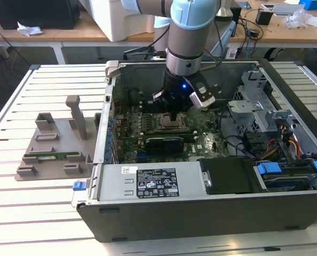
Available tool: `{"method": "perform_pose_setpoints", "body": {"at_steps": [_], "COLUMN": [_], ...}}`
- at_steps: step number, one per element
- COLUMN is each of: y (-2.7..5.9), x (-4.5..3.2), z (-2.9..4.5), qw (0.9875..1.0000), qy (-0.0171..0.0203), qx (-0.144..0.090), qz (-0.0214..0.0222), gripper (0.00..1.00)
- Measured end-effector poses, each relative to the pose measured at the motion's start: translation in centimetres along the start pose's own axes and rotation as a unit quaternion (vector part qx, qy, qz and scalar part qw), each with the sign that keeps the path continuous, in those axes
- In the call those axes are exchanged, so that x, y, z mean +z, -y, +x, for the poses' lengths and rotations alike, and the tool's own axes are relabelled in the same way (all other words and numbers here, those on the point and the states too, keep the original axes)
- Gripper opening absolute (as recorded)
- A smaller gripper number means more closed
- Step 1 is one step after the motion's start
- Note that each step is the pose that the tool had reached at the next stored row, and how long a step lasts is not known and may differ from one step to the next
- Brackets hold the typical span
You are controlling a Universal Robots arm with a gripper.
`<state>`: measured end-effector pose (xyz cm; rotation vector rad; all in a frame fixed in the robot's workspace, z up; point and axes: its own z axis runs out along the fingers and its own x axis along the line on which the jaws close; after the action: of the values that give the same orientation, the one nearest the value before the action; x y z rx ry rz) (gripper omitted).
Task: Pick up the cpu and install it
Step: 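Install the second cpu locking lever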
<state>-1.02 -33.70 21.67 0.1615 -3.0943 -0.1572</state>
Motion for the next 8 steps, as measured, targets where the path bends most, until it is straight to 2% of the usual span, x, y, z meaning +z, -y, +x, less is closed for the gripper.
{"method": "perform_pose_setpoints", "body": {"at_steps": [4,5,6,7,8], "y": [-0.73,-1.39,-1.54,-1.65,-1.77], "x": [0.05,0.07,-0.05,-0.23,-0.72], "z": [-0.6,-0.78,-0.78,-0.78,-0.78], "qw": [1.0,0.9999,0.9997,0.9995,0.9993], "qy": [-0.0019,-0.0028,-0.0036,-0.0043,-0.005], "qx": [0.0,0.001,0.001,0.002,0.002], "qz": [0.0074,0.0165,0.0246,0.0306,0.0378], "gripper": [0.11,0.11,0.11,0.11,0.11]}}
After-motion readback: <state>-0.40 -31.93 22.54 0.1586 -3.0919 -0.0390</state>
